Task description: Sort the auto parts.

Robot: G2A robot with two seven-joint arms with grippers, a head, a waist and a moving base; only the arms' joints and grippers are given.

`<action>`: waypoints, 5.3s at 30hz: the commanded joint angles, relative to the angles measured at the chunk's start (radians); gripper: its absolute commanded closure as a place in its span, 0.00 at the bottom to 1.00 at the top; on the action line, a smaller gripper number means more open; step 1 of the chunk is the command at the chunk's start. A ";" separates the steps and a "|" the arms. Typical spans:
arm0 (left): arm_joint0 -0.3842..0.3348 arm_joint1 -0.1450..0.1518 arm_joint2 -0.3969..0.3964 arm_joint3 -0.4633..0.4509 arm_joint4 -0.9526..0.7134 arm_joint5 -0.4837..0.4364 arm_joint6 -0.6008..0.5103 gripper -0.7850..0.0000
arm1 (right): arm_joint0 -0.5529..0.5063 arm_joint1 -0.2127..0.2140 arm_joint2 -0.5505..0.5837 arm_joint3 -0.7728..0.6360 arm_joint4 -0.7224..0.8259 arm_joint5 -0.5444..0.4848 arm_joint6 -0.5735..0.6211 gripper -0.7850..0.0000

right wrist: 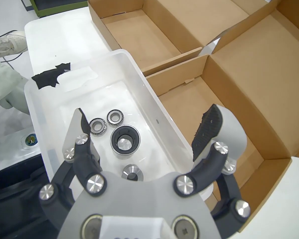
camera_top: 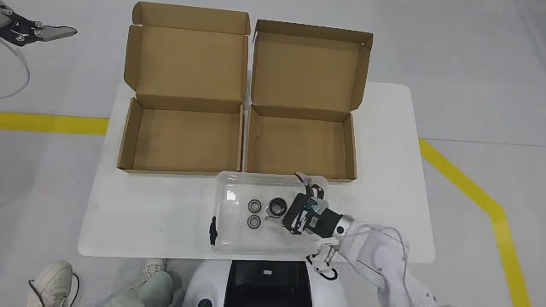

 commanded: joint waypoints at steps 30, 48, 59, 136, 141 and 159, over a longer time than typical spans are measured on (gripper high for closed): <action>0.000 0.000 0.000 0.000 0.000 0.000 0.000 0.00 | 0.101 0.014 -0.124 0.103 0.095 -0.010 0.294 0.18; 0.000 0.000 0.000 0.000 0.000 0.000 0.000 0.00 | 0.168 0.013 -0.177 0.169 0.143 0.074 0.402 0.29; 0.000 0.000 0.000 0.000 0.000 0.000 0.000 0.00 | 0.206 0.013 -0.199 0.223 0.168 0.101 0.419 0.44; 0.000 0.000 0.000 0.000 0.000 0.000 0.000 0.00 | 0.412 0.084 -0.018 -0.078 0.442 -0.089 -0.473 1.00; 0.000 0.000 0.000 0.000 0.000 0.000 0.000 0.00 | 0.441 0.080 -0.034 -0.071 0.410 -0.072 -0.509 1.00; 0.000 0.000 0.000 0.000 0.000 0.000 0.000 0.00 | 0.403 0.076 -0.082 0.078 0.398 0.033 -0.372 1.00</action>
